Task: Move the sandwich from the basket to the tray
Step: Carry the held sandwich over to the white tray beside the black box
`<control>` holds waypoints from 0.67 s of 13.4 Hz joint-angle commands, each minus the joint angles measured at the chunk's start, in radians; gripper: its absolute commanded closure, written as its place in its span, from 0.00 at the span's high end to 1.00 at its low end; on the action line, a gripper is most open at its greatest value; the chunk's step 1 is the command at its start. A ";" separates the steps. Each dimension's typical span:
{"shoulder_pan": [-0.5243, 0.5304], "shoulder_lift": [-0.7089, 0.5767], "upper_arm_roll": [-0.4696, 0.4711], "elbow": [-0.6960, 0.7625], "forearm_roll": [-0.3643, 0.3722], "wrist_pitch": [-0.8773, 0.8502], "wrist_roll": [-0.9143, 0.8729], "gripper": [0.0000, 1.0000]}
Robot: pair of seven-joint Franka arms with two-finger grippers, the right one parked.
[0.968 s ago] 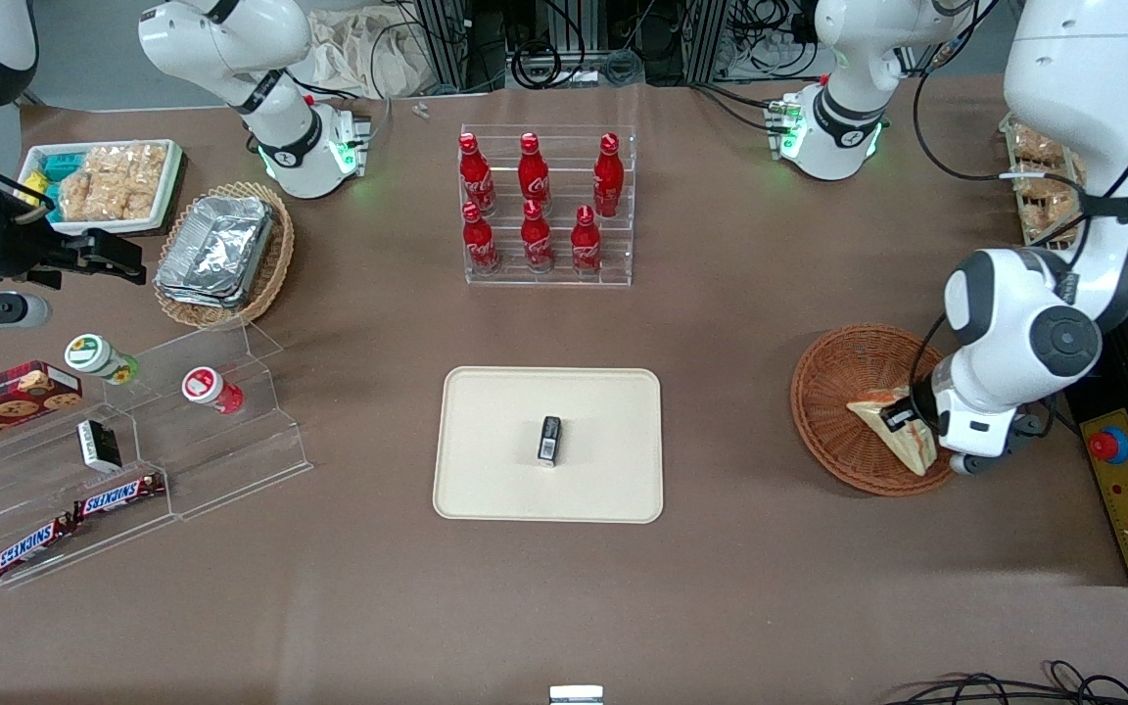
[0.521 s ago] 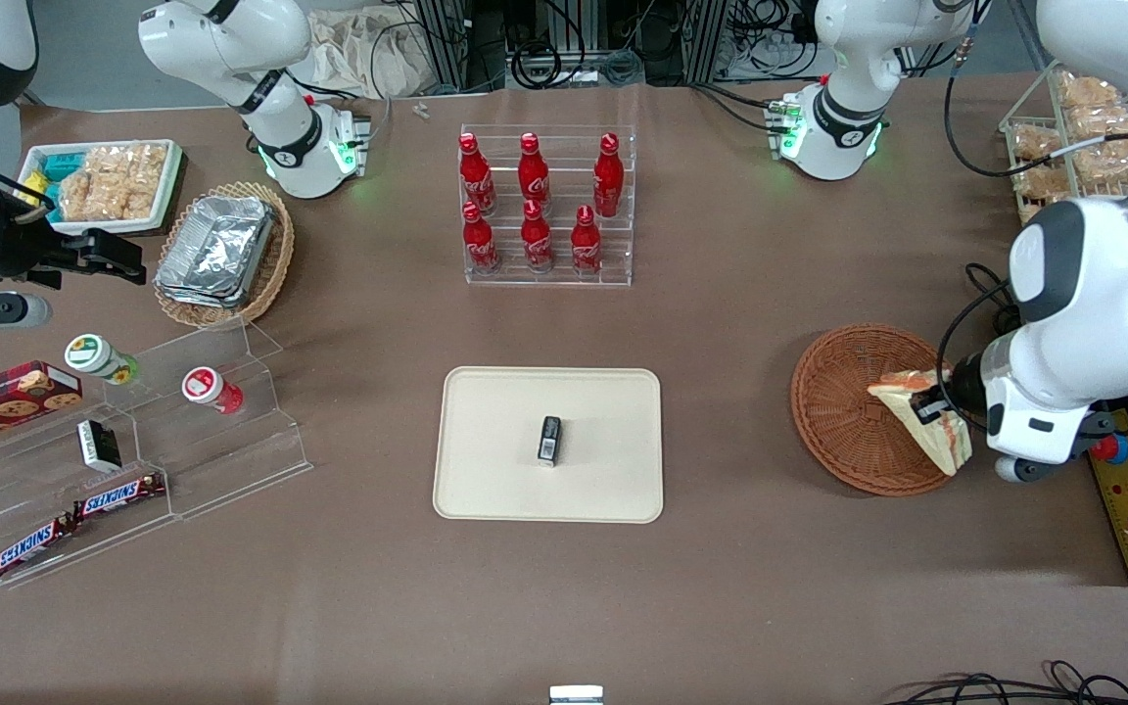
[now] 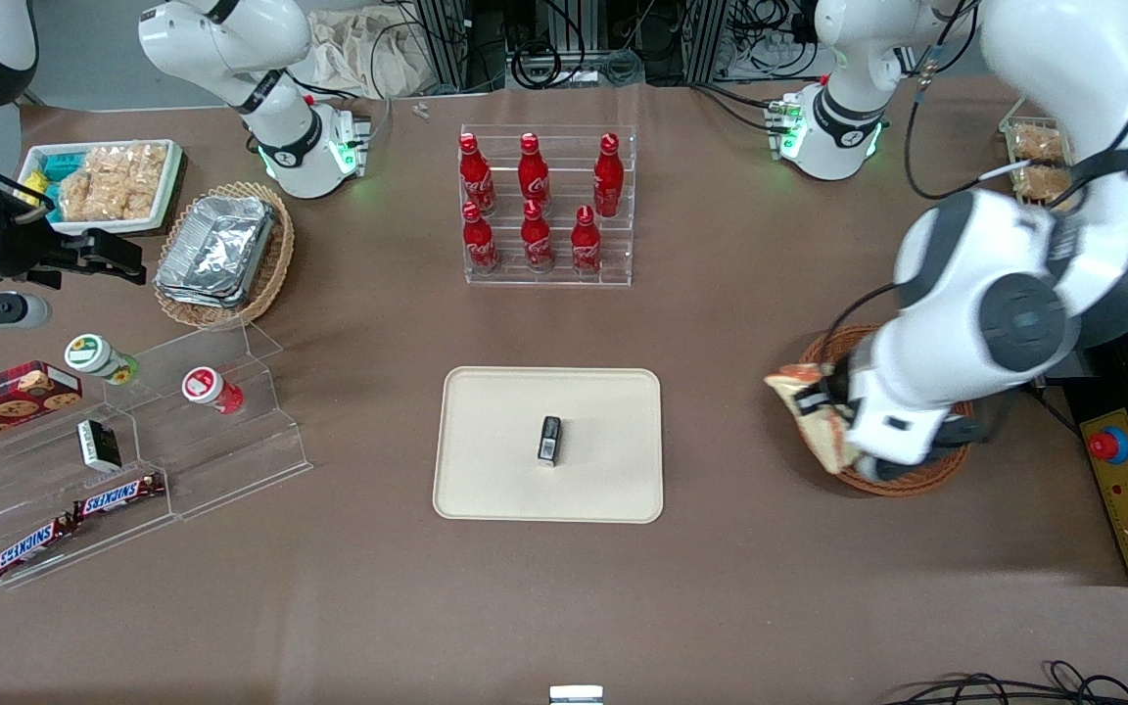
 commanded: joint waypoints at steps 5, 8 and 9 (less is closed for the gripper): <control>-0.107 0.281 -0.127 0.065 0.274 0.145 0.066 0.00; -0.163 0.389 -0.119 0.108 0.313 0.291 0.096 0.00; -0.175 0.421 -0.119 0.144 0.313 0.292 0.099 0.00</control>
